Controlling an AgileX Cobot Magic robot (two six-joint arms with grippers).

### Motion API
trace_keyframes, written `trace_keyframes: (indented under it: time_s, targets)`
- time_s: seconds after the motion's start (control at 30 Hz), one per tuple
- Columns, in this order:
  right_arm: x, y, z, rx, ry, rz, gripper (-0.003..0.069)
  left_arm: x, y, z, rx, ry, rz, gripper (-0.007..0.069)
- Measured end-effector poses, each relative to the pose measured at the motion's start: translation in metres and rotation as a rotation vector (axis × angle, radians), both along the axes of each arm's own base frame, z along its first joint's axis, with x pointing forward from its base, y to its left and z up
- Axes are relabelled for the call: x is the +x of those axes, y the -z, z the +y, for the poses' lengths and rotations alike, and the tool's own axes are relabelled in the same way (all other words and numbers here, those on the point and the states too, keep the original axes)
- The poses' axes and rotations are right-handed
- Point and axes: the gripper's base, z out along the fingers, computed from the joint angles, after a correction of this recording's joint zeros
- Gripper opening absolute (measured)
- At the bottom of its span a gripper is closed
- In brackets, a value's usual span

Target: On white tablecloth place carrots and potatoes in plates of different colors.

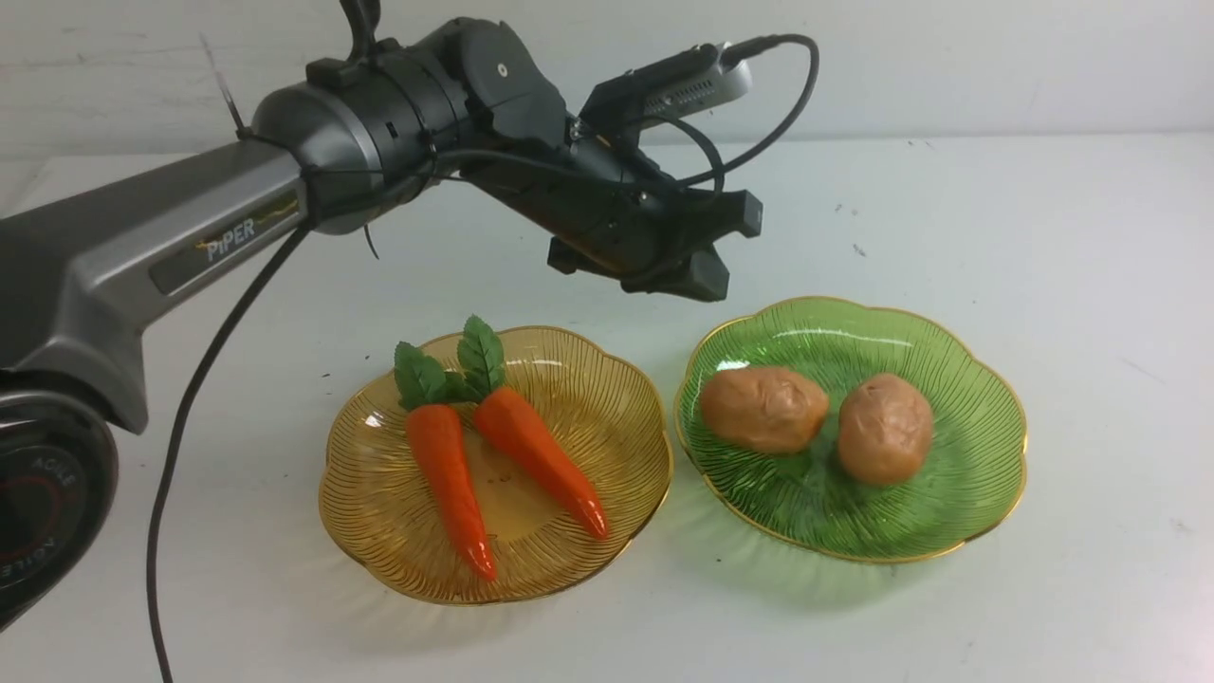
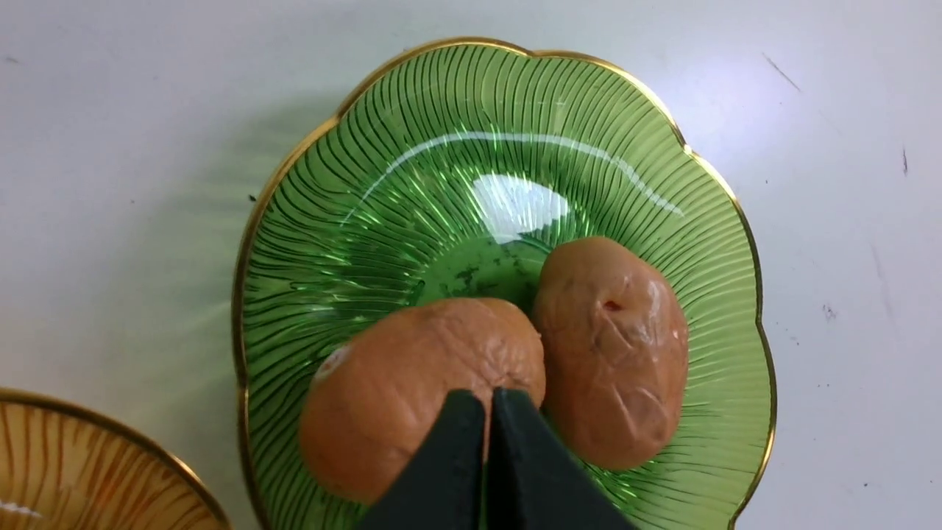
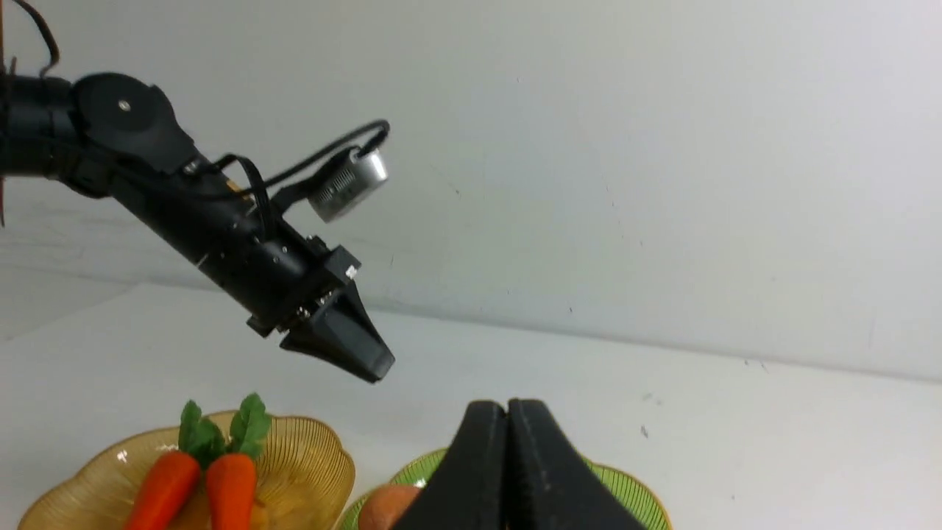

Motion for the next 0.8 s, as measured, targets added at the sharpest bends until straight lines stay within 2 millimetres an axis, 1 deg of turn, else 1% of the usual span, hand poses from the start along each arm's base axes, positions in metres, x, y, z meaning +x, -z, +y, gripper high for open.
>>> trace_keyframes:
  time_s: [0.23, 0.33, 0.37, 0.4, 0.47, 0.5, 0.6, 0.67, 0.7, 0.77, 0.8]
  targets:
    - [0.0, 0.0, 0.0, 0.0, 0.0, -0.005, -0.0015, 0.0, 0.0, 0.003, 0.054, 0.018, -0.036, -0.0003]
    - [0.002, 0.003, 0.001, -0.004, -0.002, -0.001, -0.0015, -0.004, -0.012, 0.014, 0.122, 0.036, -0.07, -0.0003]
    - [0.003, 0.008, 0.002, -0.009, -0.002, 0.01, -0.0015, -0.007, -0.019, 0.02, 0.142, 0.036, -0.066, -0.0003]
    - [0.005, 0.013, 0.002, -0.012, -0.003, 0.021, -0.0015, -0.011, -0.03, 0.029, 0.166, 0.032, -0.071, -0.0003]
    - [0.008, 0.033, 0.004, -0.008, -0.004, 0.07, -0.0015, -0.022, -0.053, 0.05, 0.231, 0.024, -0.068, -0.0003]
    - [0.009, 0.039, 0.005, -0.003, 0.001, 0.083, -0.0015, -0.027, -0.061, 0.058, 0.262, 0.025, -0.074, -0.0003]
    - [0.015, 0.065, 0.005, 0.001, 0.058, 0.16, -0.0015, -0.037, -0.076, 0.071, 0.345, 0.031, -0.096, -0.0003]
    - [0.019, 0.078, 0.004, -0.004, 0.1, 0.2, -0.0015, -0.046, -0.086, 0.08, 0.415, 0.038, -0.108, -0.0003]
    - [0.02, 0.082, 0.004, -0.007, 0.114, 0.213, -0.0015, -0.046, -0.086, 0.081, 0.417, 0.039, -0.103, -0.0003]
    - [0.022, 0.095, 0.002, -0.017, 0.164, 0.258, -0.0015, -0.055, -0.095, 0.088, 0.471, 0.036, -0.107, -0.0003]
    - [0.023, 0.105, 0.0, -0.028, 0.199, 0.29, -0.0015, -0.062, -0.103, 0.096, 0.518, 0.029, -0.114, -0.0003]
